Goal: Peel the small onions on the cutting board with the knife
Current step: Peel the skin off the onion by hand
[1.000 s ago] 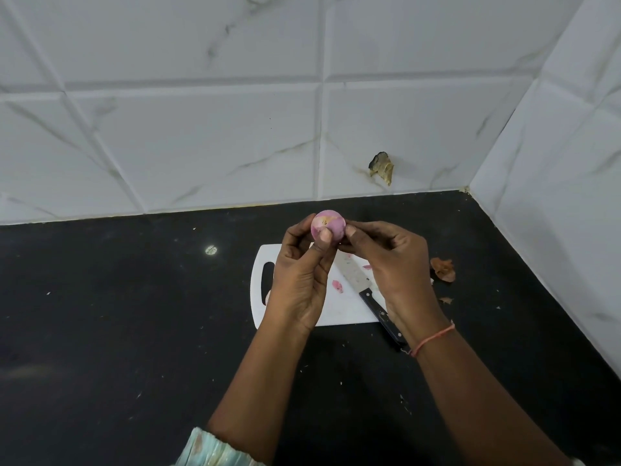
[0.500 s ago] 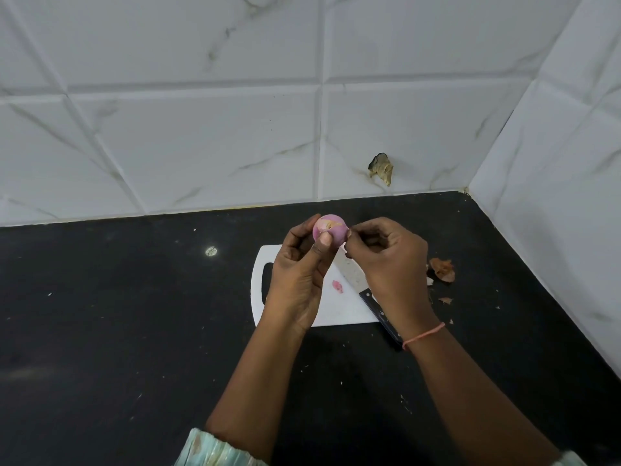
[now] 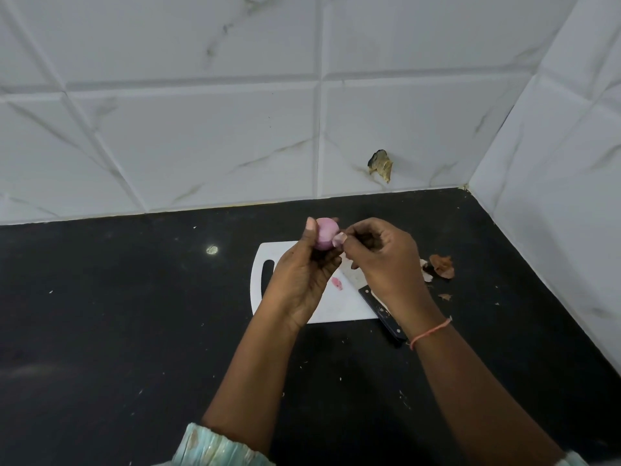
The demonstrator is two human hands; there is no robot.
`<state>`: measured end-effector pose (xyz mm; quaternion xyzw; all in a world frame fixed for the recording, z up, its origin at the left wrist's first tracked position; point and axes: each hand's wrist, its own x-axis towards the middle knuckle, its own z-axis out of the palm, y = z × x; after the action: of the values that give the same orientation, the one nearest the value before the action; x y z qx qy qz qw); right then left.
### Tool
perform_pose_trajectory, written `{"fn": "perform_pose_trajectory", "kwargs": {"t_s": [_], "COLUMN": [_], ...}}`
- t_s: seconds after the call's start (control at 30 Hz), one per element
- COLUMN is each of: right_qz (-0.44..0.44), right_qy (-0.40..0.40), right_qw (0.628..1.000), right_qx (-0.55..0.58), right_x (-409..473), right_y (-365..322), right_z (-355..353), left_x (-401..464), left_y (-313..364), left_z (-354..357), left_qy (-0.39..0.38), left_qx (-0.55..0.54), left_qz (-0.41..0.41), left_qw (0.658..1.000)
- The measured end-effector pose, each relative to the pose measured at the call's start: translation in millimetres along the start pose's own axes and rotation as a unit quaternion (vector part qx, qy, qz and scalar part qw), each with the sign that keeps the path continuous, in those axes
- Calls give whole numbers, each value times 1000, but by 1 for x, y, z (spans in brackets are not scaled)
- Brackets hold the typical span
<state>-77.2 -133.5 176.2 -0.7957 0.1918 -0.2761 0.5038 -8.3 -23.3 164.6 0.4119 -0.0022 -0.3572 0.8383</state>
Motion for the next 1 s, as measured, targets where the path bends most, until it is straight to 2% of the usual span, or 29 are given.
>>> {"fn": "perform_pose_trajectory", "kwargs": {"t_s": [0.23,0.37,0.5,0.6,0.73,1.0], "right_qz": [27,13,-43,-48,-68,-118], "right_qy": [109,83,6,-34,7,40], "right_qw": [988,984,997,998,998,992], "right_qx": [-104,-158,-68,3,14,-3], "right_x": [14,15,6,2,4,2], "right_y": [31,39,13,2,4,5], "right_z": [-29,-36,-26,-15,-11,-9], "left_x": [3,5,7,7,4,-1], "left_y": [-1,-5,-6,-6,-4,1], "left_z": [-3,-4,-1,-1,-1,1], "left_qy": [28,38,25,7,-4,-8], "left_qx": [-10,-2,9,17,26,46], "left_qz": [-11,3,21,29,46,77], "left_qw": [999,999,999,999,999,996]}}
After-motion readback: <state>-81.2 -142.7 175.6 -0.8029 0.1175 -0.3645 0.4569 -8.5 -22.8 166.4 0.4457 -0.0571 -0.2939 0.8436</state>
